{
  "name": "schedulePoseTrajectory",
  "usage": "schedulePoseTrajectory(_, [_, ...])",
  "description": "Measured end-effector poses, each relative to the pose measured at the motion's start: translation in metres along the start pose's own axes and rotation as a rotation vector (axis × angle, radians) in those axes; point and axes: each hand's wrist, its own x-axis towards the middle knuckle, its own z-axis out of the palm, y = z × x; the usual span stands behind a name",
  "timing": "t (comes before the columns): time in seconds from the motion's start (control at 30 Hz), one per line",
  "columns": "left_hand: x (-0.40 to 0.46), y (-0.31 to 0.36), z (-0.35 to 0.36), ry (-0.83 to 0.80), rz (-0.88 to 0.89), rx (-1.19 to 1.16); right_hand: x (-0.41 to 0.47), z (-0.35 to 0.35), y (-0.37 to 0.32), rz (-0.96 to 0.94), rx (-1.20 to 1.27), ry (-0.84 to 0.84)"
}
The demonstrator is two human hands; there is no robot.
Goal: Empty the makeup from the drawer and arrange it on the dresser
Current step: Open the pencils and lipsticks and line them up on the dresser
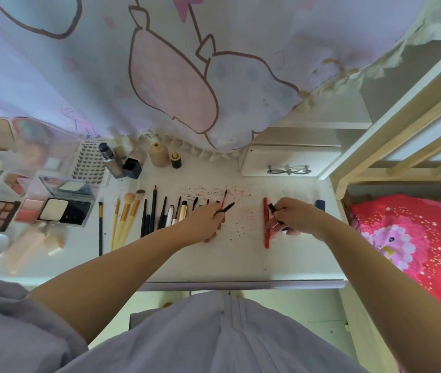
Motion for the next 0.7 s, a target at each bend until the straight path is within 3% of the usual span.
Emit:
schedulePoseTrajectory(0.07, [0.011, 0.004, 0.005, 0.084, -0.075, -0.159, 0.008, 0.015, 0.006, 0.054, 0.002, 0.001])
schedulePoseTrajectory(0.33, [0.053, 0.008, 0.018, 0.231, -0.067, 0.554, 0.05, 0.076, 0.006, -0.018, -0.268, 0.226])
schedulePoseTrajectory(0.53, [0.071, -0.002, 0.022, 0.237, -0.093, 0.838, 0.07, 0.093, 0.004, 0.004, -0.38, 0.239])
schedulePoseTrajectory(0.7, [0.074, -0.002, 0.014, 0.261, -0.048, 0.88, 0.074, 0.063, 0.001, -0.068, -0.398, 0.276])
